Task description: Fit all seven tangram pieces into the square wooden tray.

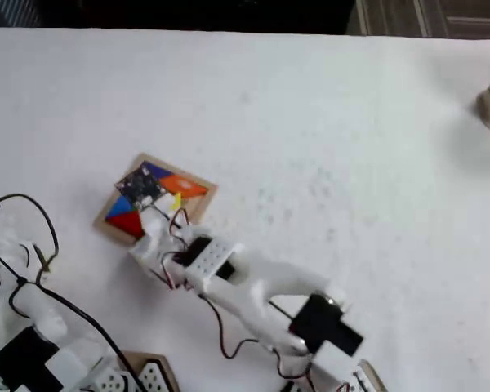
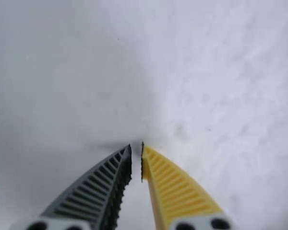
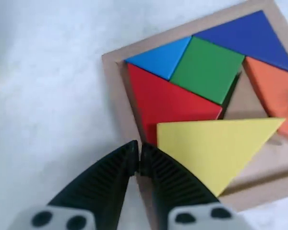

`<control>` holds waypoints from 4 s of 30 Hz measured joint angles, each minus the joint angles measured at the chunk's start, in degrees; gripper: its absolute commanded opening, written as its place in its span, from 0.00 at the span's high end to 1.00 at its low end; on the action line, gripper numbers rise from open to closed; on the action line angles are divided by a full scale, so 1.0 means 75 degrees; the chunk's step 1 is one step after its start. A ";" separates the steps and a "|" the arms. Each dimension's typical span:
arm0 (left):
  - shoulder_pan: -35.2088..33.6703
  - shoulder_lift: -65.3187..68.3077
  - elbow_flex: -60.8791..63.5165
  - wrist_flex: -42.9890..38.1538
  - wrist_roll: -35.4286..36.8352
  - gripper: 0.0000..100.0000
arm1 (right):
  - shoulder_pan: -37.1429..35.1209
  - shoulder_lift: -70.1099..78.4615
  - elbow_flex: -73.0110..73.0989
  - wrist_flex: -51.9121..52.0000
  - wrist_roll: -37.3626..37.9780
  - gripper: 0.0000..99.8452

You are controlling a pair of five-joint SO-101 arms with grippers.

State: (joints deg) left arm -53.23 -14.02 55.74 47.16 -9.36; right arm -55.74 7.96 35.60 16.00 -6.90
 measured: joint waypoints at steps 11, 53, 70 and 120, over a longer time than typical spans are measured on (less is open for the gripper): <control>0.0000 0.0000 0.0000 0.0000 0.0000 0.93 | 0.0692 0.0188 -0.0246 0.0211 0.0164 0.98; 0.0000 0.0000 0.0000 -0.0070 0.0000 0.93 | 0.1008 -0.2907 0.0821 0.2028 0.0211 0.98; 0.0000 0.0000 0.0012 -0.0094 0.0000 0.93 | 0.1723 0.0621 -0.0680 -0.0715 0.0258 0.98; 0.0000 0.0000 0.0023 -0.0094 -0.0012 0.93 | 0.2063 -0.1571 -0.0328 0.2122 0.0258 0.98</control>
State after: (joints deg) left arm -53.23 -14.02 55.91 46.46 -9.45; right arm -40.26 -3.82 33.14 31.91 -4.97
